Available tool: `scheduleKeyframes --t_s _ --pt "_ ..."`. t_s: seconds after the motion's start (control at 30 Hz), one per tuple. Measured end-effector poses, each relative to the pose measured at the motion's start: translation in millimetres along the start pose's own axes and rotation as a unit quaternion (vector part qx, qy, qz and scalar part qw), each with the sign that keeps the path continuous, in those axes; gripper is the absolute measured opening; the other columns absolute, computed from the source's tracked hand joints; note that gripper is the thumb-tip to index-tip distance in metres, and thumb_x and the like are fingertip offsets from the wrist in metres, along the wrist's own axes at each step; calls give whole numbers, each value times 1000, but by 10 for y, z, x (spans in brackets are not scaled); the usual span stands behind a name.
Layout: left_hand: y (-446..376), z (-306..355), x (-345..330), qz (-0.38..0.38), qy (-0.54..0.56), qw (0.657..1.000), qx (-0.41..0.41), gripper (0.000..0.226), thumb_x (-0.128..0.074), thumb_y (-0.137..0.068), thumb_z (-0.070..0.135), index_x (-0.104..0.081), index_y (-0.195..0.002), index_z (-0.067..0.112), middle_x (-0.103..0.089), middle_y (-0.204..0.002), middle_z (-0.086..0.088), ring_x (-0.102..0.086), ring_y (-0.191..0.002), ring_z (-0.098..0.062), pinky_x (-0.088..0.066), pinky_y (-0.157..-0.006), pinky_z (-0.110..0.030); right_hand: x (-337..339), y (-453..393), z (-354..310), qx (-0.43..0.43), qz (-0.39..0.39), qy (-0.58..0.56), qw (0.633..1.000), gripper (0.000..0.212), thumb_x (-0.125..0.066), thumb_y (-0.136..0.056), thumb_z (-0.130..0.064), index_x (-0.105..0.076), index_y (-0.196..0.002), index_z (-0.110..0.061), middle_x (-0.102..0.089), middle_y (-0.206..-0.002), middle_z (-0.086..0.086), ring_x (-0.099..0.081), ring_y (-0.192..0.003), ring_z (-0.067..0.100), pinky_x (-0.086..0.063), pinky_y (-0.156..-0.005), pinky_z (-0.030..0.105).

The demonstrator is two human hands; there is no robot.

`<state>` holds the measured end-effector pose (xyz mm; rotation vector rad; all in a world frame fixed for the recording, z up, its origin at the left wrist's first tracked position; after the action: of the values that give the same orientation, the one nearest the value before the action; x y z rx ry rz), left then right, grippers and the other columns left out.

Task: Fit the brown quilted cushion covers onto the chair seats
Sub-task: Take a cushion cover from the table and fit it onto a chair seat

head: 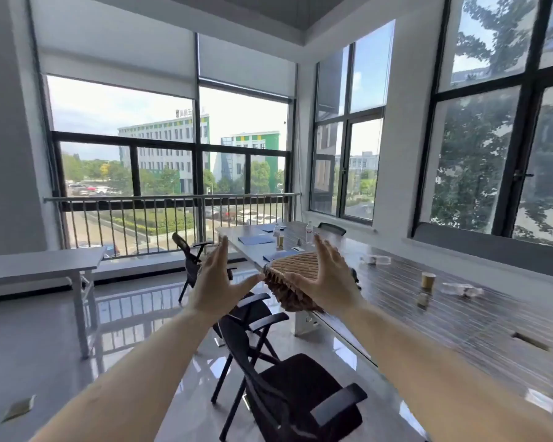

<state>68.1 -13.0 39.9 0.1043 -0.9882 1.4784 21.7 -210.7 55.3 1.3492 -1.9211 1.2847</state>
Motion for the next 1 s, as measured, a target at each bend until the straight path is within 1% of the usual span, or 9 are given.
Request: scheduleKeyframes --t_s 0.1,0.2,0.3,0.4,0.47,0.57,0.73,0.9,1.0 --pt "27 7 -128 -9 25 1000 0 111 -71 -74 54 -3 -155 21 -24 -159 -7 -25 -145 -23 -29 -116 -40 34 32 83 -15 3 -44 999 97 -61 -82 -54 1 -152 -25 -12 -160 3 -13 -146 25 -18 -116 43" --pt "126 44 -257 -42 64 997 23 106 -72 -77 48 -4 -155 20 -21 -159 -6 -20 -146 -22 -24 -116 -38 42 13 191 -26 11 -46 999 95 -61 -83 -53 -3 -152 -22 -12 -160 3 -11 -147 22 -13 -117 38" --pt "167 -184 -234 -43 71 996 44 103 -73 -80 40 -6 -154 18 -18 -160 -5 -16 -147 -20 -20 -116 -33 -270 -145 165 -16 -12 -50 999 95 -62 -82 -54 -8 -153 -19 -18 -159 5 -14 -146 23 -14 -118 39" --pt "92 -703 -204 -36 73 994 79 103 -72 -80 41 -6 -155 16 -18 -161 -4 -15 -148 -19 -18 -116 -33 -786 -418 26 -3 -44 -61 997 96 -63 -80 -54 -12 -152 -17 -20 -158 7 -17 -146 23 -17 -119 41" --pt "-10 -920 -202 -39 72 992 92 103 -72 -80 41 -6 -155 16 -18 -160 -5 -16 -147 -19 -19 -116 -33 -975 -577 -5 -8 -51 -68 996 96 -64 -81 -53 -11 -152 -16 -20 -158 7 -16 -146 23 -17 -119 42" --pt "-365 -1364 -193 -38 54 994 91 105 -72 -79 44 -6 -154 14 -18 -161 -6 -16 -148 -19 -19 -115 -32 -1443 -1025 -77 -3 -64 -76 995 95 -64 -81 -52 -12 -152 -16 -20 -158 8 -16 -146 24 -17 -119 43" --pt "-1063 -2067 -170 -47 47 993 98 104 -72 -79 46 -7 -154 13 -18 -161 -5 -16 -147 -19 -19 -115 -32 -2122 -1773 -227 -1 -78 -76 994 94 -63 -83 -50 -11 -152 -13 -19 -158 9 -15 -146 22 -15 -118 37" --pt "-1931 -2703 -181 -79 37 993 82 102 -71 -80 44 -7 -154 14 -20 -160 -7 -17 -147 -21 -19 -116 -33 -2651 -2607 -246 -29 -73 -74 994 93 -61 -85 -51 -9 -153 -14 -14 -160 6 -11 -147 20 -12 -118 36" --pt "-2484 -3025 -330 -102 42 991 71 102 -71 -80 43 -7 -154 15 -20 -160 -6 -17 -147 -20 -18 -115 -32 -2882 -3080 -128 -53 -66 -78 993 92 -61 -85 -50 -10 -152 -14 -15 -160 6 -10 -147 20 -11 -118 35"
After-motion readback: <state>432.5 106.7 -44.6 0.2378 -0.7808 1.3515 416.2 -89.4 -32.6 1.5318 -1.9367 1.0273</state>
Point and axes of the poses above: each hand's wrist, its own y-axis away from the middle knuckle, its own x-axis out of the back of the hand, z = x × y, the point moved 8 cm from there along -y, towards the middle knuckle
